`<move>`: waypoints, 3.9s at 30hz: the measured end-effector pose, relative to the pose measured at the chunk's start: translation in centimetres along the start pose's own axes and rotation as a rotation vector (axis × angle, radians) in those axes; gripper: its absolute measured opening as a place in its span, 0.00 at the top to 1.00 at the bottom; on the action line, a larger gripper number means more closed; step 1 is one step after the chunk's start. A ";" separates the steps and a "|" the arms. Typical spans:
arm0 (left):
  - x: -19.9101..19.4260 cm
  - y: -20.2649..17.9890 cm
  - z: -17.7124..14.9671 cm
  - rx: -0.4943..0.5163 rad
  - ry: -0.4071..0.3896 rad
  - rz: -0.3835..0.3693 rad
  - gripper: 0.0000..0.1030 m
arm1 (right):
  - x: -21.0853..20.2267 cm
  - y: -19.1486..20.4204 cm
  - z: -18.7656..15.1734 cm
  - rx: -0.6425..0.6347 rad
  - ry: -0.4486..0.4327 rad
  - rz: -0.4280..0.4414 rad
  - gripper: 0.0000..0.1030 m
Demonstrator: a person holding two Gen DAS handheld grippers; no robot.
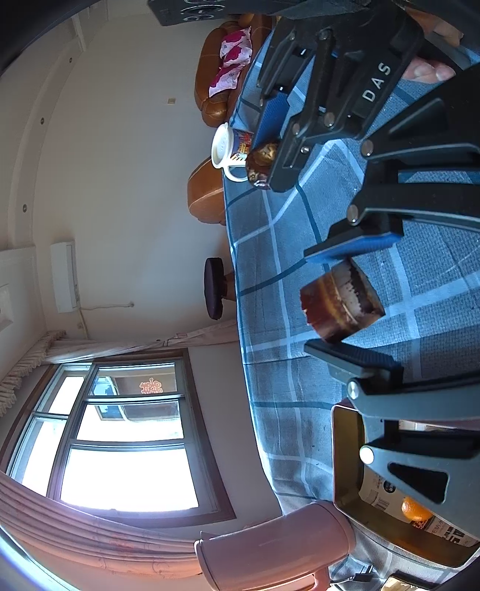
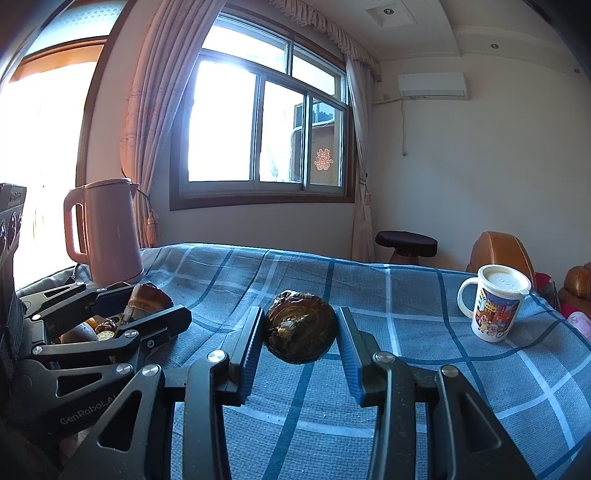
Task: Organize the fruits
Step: 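Carry the jar in the left tool and chocolate in the right tool toward the tin, then lower the jar into the tin and open the left tool while the right tool releases the chocolate there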
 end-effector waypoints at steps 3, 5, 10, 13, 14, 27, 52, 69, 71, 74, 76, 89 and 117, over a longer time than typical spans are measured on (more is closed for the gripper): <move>-0.2 0.0 -0.1 0.002 -0.002 -0.003 0.57 | 0.0 0.1 0.0 -0.004 -0.002 0.001 0.60; -0.4 0.0 -0.2 0.003 -0.003 -0.007 0.57 | -0.1 0.1 0.0 -0.006 -0.003 0.001 0.60; -1.1 0.3 -0.4 0.001 -0.008 -0.008 0.57 | -0.3 0.3 0.0 -0.005 -0.005 0.011 0.60; -1.5 0.5 -0.6 -0.002 -0.012 -0.008 0.57 | -0.3 0.5 -0.1 -0.008 0.000 0.018 0.60; -1.7 0.5 -0.7 -0.002 -0.013 -0.006 0.57 | -0.3 0.6 -0.1 -0.009 0.001 0.020 0.60; -3.5 2.2 -1.5 -0.021 -0.027 0.016 0.57 | -0.9 4.0 -1.0 -0.053 0.016 0.081 0.60; -6.4 8.2 -4.5 -0.104 0.001 0.118 0.57 | 0.7 11.4 -1.9 -0.146 0.066 0.203 0.60; -7.6 11.5 -5.7 -0.132 0.031 0.186 0.57 | 1.5 15.5 -1.6 -0.191 0.080 0.276 0.60; -7.7 11.9 -5.8 -0.134 0.035 0.194 0.57 | 1.5 16.0 -1.5 -0.199 0.080 0.283 0.60; -7.8 12.5 -6.1 -0.142 0.041 0.202 0.57 | 1.6 16.6 -1.4 -0.210 0.081 0.293 0.60; -7.9 12.8 -6.3 -0.146 0.047 0.208 0.57 | 1.7 16.9 -1.4 -0.215 0.085 0.299 0.60; -7.4 14.9 -7.9 -0.177 0.120 0.228 0.57 | 3.4 19.4 -1.6 -0.205 0.138 0.341 0.60; -5.5 16.4 -9.6 -0.209 0.286 0.134 0.57 | 7.9 20.0 -4.5 -0.144 0.396 0.360 0.60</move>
Point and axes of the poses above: each gripper's, at about its wrist camera, not at the fingertips, and x roughly the way its jaws point, y to its left, z to its top, the point moved 2 cm from there along x, roughly the way its jaws point, and after that the axes turned 13 degrees about x, right-handed, at the moved point
